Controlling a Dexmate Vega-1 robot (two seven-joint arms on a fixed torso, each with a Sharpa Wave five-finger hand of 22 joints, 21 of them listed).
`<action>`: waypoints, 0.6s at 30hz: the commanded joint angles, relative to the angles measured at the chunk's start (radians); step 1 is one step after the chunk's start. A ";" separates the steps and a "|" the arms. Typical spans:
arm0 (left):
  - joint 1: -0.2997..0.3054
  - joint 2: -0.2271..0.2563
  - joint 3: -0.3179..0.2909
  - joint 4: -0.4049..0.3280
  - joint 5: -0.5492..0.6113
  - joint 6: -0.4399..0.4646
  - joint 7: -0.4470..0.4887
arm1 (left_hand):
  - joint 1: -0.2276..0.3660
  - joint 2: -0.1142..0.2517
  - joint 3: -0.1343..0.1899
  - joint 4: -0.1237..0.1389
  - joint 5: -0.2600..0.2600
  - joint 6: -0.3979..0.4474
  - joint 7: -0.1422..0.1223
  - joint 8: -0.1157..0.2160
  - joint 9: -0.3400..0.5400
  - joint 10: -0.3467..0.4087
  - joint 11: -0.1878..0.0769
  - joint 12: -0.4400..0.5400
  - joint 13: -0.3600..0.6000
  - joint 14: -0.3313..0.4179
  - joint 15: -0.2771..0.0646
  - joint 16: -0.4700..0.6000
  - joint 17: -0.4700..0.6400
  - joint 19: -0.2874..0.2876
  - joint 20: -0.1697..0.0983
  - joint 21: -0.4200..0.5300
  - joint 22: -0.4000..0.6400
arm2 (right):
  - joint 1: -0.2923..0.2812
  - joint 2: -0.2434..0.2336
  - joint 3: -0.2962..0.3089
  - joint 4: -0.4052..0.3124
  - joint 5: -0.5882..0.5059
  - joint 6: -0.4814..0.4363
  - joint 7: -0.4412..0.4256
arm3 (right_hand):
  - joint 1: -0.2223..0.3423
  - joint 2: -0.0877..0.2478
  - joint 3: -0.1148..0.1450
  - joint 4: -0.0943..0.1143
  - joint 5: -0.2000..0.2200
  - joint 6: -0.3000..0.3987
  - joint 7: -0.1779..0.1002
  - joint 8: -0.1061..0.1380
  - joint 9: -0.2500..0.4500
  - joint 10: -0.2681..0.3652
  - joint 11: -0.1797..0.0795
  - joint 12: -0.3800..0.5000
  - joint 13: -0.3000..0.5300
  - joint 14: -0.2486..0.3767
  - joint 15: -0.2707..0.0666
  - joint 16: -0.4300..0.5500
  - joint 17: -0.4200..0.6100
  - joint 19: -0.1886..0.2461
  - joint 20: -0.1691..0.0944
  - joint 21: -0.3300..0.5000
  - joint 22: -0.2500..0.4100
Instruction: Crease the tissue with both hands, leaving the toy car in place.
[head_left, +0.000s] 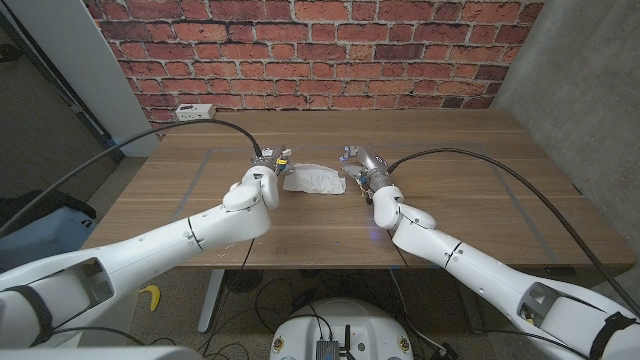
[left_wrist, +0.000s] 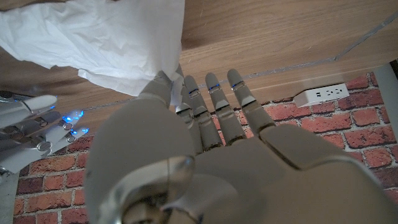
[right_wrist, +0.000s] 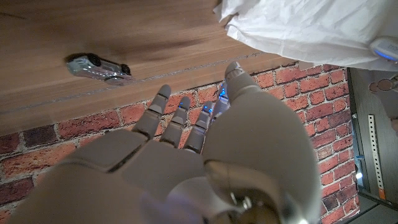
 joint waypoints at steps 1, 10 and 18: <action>-0.070 -0.040 0.087 0.073 0.098 0.002 -0.068 | -0.009 -0.001 0.012 0.002 -0.004 0.007 -0.006 -0.002 0.002 0.022 -0.009 0.007 0.003 0.020 -0.099 0.011 0.005 0.014 -0.003 0.008 0.005 | -0.048 -0.045 0.031 -0.030 0.036 0.156 -0.031 | -0.031 0.016 0.008 0.013 0.000 0.060 0.012 0.042 -0.010 0.064 0.008 0.032 0.004 0.049 -0.065 0.020 0.010 0.015 0.001 0.008 0.004; -0.076 -0.072 0.118 0.111 0.176 0.012 -0.067 | -0.032 -0.012 0.015 0.006 -0.010 0.013 -0.052 -0.010 -0.002 0.044 -0.008 0.004 0.004 0.053 -0.123 0.014 0.012 0.017 -0.011 0.021 0.008 | -0.057 -0.112 0.048 -0.083 0.094 0.266 0.121 | -0.026 0.043 0.026 -0.005 -0.007 0.269 0.056 0.108 -0.021 0.271 0.009 0.109 0.025 0.160 -0.115 0.120 0.083 0.086 -0.028 0.034 0.007; -0.076 -0.087 0.146 0.132 0.260 0.019 -0.069 | -0.044 -0.019 0.020 0.003 -0.009 -0.070 -0.080 -0.044 -0.005 0.017 -0.011 -0.011 0.013 0.033 -0.116 0.003 0.021 0.002 -0.009 0.027 0.008 | -0.040 -0.149 0.035 -0.160 0.090 0.194 0.272 | -0.017 0.040 0.028 -0.012 -0.009 0.262 0.055 0.098 -0.024 0.296 0.018 0.119 0.029 0.191 -0.119 0.144 0.098 0.113 -0.029 0.045 0.007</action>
